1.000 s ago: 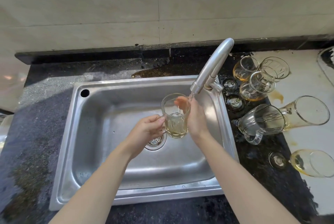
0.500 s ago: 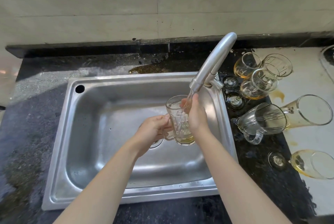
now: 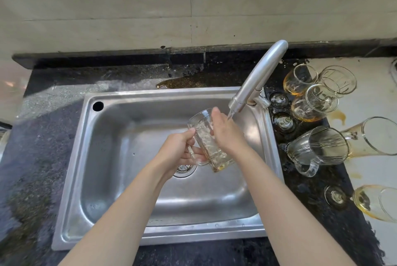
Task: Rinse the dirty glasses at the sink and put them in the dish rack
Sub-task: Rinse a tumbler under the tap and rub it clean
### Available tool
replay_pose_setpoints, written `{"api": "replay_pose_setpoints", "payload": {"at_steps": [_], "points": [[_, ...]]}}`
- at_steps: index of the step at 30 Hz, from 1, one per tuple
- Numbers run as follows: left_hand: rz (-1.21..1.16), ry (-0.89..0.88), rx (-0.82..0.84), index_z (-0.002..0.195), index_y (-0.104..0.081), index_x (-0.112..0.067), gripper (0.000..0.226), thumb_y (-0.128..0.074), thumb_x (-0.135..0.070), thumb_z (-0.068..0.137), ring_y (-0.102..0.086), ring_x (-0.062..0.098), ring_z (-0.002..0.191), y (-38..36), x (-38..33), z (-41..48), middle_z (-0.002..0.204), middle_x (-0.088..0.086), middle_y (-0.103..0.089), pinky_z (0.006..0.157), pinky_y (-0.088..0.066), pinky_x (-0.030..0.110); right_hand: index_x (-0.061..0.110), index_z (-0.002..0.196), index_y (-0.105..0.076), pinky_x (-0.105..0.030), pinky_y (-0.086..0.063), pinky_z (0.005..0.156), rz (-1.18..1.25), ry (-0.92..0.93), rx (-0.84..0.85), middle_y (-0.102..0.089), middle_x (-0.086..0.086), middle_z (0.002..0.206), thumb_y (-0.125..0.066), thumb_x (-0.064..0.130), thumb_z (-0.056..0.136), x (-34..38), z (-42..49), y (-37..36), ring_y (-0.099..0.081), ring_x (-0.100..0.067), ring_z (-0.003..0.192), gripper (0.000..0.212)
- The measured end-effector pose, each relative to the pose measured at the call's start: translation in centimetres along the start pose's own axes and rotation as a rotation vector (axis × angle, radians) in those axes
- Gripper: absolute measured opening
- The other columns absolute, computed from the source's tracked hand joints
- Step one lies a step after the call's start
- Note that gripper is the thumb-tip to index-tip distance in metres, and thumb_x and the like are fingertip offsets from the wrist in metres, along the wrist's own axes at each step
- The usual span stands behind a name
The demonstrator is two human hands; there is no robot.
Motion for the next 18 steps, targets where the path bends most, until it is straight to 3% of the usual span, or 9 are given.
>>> {"api": "replay_pose_setpoints", "payload": {"at_steps": [2, 4, 6, 7, 10, 12, 14, 16, 18], "points": [[-0.033, 0.014, -0.013, 0.064, -0.041, -0.014, 0.040, -0.047, -0.033, 0.098, -0.068, 0.028, 0.055, 0.1, -0.3, -0.1, 0.069, 0.021, -0.071, 0.059, -0.058, 0.031, 0.001, 0.113, -0.050, -0.048, -0.051, 0.068, -0.055, 0.081, -0.112, -0.058, -0.023, 0.102, -0.023, 0.016, 0.100, 0.8, -0.8, -0.1, -0.062, -0.041, 0.086, 0.034], [-0.074, 0.021, -0.026, 0.064, -0.042, -0.013, 0.040, -0.047, -0.032, 0.099, -0.068, 0.026, 0.050, 0.3, -0.6, -0.2, 0.061, 0.019, -0.068, 0.051, -0.058, 0.031, 0.002, 0.116, -0.052, -0.042, -0.050, 0.057, -0.095, -0.001, -0.097, -0.060, -0.019, 0.095, -0.027, 0.028, 0.097, 1.0, -2.2, -1.1, -0.063, -0.038, 0.076, 0.041], [-0.083, 0.014, -0.016, 0.063, -0.042, -0.013, 0.041, -0.046, -0.030, 0.099, -0.069, 0.026, 0.050, 0.4, -0.8, -0.5, 0.060, 0.018, -0.068, 0.047, -0.057, 0.028, 0.008, 0.129, -0.042, -0.042, -0.046, 0.070, -0.171, 0.047, -0.078, -0.057, -0.019, 0.111, -0.022, 0.039, 0.101, 1.9, -2.5, -0.8, -0.060, -0.039, 0.094, 0.047], [-0.063, 0.006, -0.009, 0.062, -0.042, -0.013, 0.041, -0.046, -0.031, 0.099, -0.070, 0.026, 0.053, 0.3, -0.8, -0.5, 0.063, 0.019, -0.069, 0.050, -0.058, 0.028, 0.011, 0.126, -0.042, -0.041, -0.041, 0.073, -0.104, 0.073, -0.044, -0.055, -0.018, 0.115, -0.019, 0.041, 0.102, 1.6, -1.8, -0.7, -0.058, -0.039, 0.100, 0.044], [0.013, -0.025, -0.010, 0.064, -0.043, -0.015, 0.040, -0.046, -0.034, 0.099, -0.071, 0.032, 0.070, 0.0, -1.0, -0.5, 0.079, 0.024, -0.070, 0.071, -0.058, 0.037, 0.012, 0.096, -0.050, -0.038, -0.043, 0.072, 0.129, -0.127, 0.051, -0.059, -0.017, 0.095, -0.016, 0.044, 0.101, -0.2, 0.8, 0.9, -0.062, -0.036, 0.093, 0.046], [0.008, -0.038, -0.027, 0.065, -0.043, -0.014, 0.040, -0.047, -0.035, 0.098, -0.070, 0.033, 0.072, -0.2, -1.4, -0.5, 0.082, 0.025, -0.069, 0.077, -0.056, 0.041, 0.009, 0.104, -0.052, -0.041, -0.048, 0.063, -0.134, 0.067, -0.167, -0.060, -0.017, 0.088, -0.015, 0.028, 0.100, 1.5, -0.6, 1.3, -0.064, -0.037, 0.081, 0.042], [-0.022, -0.046, -0.026, 0.063, -0.043, -0.014, 0.041, -0.047, -0.034, 0.099, -0.070, 0.028, 0.061, -0.2, -1.7, -0.5, 0.072, 0.020, -0.070, 0.073, -0.057, 0.039, 0.006, 0.123, -0.046, -0.040, -0.045, 0.060, -0.294, 0.124, -0.183, -0.059, -0.016, 0.098, 0.000, 0.035, 0.098, 2.4, -1.9, 0.2, -0.061, -0.036, 0.083, 0.060], [-0.061, -0.052, -0.033, 0.061, -0.043, -0.015, 0.043, -0.047, -0.034, 0.099, -0.071, 0.028, 0.061, -0.1, -1.9, -0.4, 0.069, 0.021, -0.071, 0.072, -0.057, 0.038, 0.010, 0.129, -0.045, -0.041, -0.046, 0.076, -0.200, 0.146, -0.156, -0.060, -0.015, 0.108, -0.010, 0.053, 0.096, 2.6, -1.8, 1.4, -0.059, -0.038, 0.096, 0.065], [-0.145, -0.040, -0.063, 0.058, -0.042, -0.016, 0.044, -0.047, -0.034, 0.098, -0.071, 0.029, 0.062, 0.1, -1.6, -0.4, 0.069, 0.021, -0.071, 0.073, -0.056, 0.037, 0.014, 0.113, -0.058, -0.042, -0.049, 0.085, 0.048, -0.020, 0.024, -0.065, -0.012, 0.101, -0.024, 0.064, 0.093, 0.7, -0.3, 1.6, -0.061, -0.035, 0.094, 0.064]]}}
Point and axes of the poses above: each hand's wrist, its own z-axis towards the middle knuckle, its own y-axis out of the back of the hand, x = y × z, the point moved 6 cm from there along z, towards the middle knuckle
